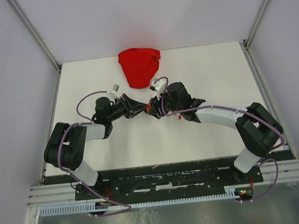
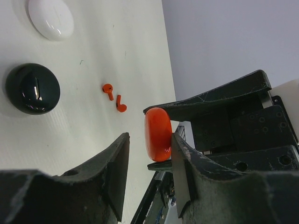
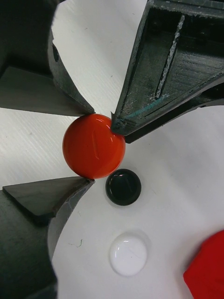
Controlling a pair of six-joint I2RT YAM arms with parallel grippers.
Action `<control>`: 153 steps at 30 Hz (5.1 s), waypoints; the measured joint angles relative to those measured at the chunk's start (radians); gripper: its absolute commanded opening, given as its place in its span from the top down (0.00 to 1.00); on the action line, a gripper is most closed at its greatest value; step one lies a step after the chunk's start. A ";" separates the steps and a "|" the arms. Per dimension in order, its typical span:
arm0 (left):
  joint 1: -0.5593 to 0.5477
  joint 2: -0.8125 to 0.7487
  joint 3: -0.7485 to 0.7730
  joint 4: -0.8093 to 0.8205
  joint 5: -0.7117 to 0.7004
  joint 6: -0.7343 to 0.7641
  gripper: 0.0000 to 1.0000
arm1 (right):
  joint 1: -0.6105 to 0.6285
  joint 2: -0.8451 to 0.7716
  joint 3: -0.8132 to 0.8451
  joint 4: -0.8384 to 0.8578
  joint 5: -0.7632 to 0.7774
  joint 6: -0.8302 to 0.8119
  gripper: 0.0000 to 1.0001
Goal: Insert the wireless bluetooth earbuds into the charging case
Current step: Pick up the charging case at the center of the board, then open the charging case, then pick up the earbud from the center of the board.
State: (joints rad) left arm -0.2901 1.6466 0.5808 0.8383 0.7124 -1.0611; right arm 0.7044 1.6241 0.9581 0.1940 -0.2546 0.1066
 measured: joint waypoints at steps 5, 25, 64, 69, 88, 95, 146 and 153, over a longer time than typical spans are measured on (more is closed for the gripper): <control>-0.013 0.000 0.004 0.000 0.000 0.001 0.53 | 0.000 0.000 0.000 0.000 0.000 0.000 0.63; -0.037 0.000 0.015 -0.001 -0.004 0.001 0.64 | -0.005 0.000 0.000 0.000 -0.007 0.000 0.63; -0.037 0.018 0.040 0.079 -0.053 -0.053 0.97 | -0.053 -0.182 0.071 -0.172 0.244 0.134 0.01; -0.037 0.024 0.059 0.118 -0.056 -0.094 0.97 | -0.053 -0.155 0.078 -0.229 0.273 0.175 0.01; -0.068 0.063 0.064 0.244 -0.047 -0.196 0.97 | -0.079 -0.066 0.078 -0.255 0.301 0.196 0.01; -0.079 0.066 0.064 0.289 -0.045 -0.222 0.97 | -0.092 -0.018 0.093 -0.254 0.301 0.196 0.01; 0.040 0.275 0.060 0.669 -0.036 -0.545 0.97 | -0.202 0.101 0.259 -0.541 0.296 0.201 0.44; 0.049 0.275 0.053 0.684 -0.021 -0.547 0.97 | -0.181 0.193 0.324 -0.634 0.282 0.203 0.45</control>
State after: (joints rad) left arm -0.2413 1.9217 0.6342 1.5223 0.6910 -1.6085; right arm 0.5232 1.8175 1.2819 -0.4397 0.0277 0.3092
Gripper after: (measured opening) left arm 0.306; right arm 0.550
